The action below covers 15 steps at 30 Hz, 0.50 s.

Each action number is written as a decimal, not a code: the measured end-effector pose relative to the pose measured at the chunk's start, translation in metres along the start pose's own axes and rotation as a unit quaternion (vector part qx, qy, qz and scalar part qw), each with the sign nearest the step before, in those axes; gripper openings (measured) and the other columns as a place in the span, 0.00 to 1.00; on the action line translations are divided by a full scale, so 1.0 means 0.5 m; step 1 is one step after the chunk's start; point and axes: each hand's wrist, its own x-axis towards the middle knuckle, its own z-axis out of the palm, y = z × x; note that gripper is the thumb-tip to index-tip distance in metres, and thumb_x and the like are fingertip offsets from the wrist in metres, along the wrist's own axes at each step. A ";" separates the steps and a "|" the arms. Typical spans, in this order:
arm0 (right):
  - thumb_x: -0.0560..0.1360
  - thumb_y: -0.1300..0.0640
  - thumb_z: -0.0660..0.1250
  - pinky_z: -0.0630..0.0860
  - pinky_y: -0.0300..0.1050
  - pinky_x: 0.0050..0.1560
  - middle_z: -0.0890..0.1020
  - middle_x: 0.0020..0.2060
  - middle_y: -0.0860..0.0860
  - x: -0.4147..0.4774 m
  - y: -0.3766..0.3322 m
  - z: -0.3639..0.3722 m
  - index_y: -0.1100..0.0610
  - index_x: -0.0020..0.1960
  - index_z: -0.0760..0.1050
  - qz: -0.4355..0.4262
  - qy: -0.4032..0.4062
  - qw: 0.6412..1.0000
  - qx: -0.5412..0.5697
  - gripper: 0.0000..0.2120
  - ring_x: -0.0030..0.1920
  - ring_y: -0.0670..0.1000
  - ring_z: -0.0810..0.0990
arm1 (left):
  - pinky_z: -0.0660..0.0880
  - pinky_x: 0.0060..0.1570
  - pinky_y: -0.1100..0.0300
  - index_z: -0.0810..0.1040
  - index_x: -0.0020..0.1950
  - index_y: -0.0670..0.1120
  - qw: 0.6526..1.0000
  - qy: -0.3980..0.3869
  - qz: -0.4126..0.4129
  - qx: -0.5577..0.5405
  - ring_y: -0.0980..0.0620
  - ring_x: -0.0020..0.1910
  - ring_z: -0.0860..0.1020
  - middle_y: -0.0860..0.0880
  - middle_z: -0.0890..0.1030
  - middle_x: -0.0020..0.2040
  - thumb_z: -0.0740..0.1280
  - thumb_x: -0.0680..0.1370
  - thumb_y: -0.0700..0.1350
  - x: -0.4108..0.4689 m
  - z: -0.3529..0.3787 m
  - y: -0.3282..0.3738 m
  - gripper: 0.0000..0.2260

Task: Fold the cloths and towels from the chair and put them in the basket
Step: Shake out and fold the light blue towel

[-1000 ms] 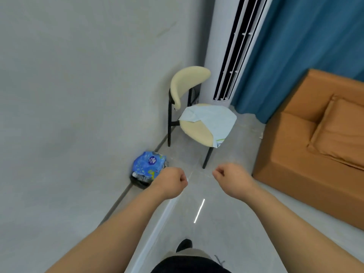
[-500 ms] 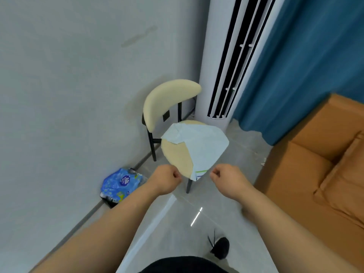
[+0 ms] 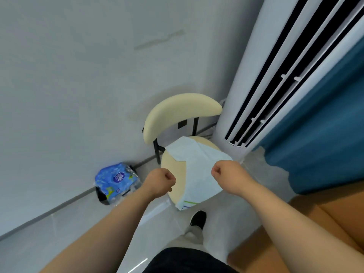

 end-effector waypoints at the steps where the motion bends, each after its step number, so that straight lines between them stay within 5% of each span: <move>1: 0.79 0.58 0.60 0.78 0.49 0.47 0.82 0.43 0.50 0.026 0.016 -0.017 0.57 0.46 0.79 -0.002 -0.003 1.000 -0.010 0.09 0.46 0.53 0.80 | 0.82 0.47 0.53 0.81 0.46 0.42 1.000 -0.003 -0.008 -0.014 0.53 0.39 0.85 0.50 0.84 0.40 0.67 0.76 0.39 0.029 0.007 0.012 0.04; 10: 0.80 0.55 0.59 0.80 0.51 0.48 0.81 0.42 0.46 0.223 0.093 -0.156 0.51 0.48 0.78 -0.035 -0.059 0.994 -0.087 0.09 0.44 0.50 0.79 | 0.79 0.42 0.56 0.74 0.41 0.46 0.998 -0.008 -0.049 -0.034 0.54 0.37 0.84 0.47 0.76 0.37 0.64 0.75 0.39 0.201 0.024 0.146 0.04; 15: 0.80 0.55 0.59 0.80 0.49 0.45 0.82 0.42 0.46 0.311 0.101 -0.190 0.52 0.47 0.78 -0.089 -0.101 0.984 -0.119 0.09 0.44 0.50 0.80 | 0.79 0.44 0.57 0.81 0.46 0.41 0.991 0.046 -0.092 -0.083 0.54 0.38 0.84 0.53 0.81 0.39 0.66 0.77 0.40 0.244 0.034 0.181 0.05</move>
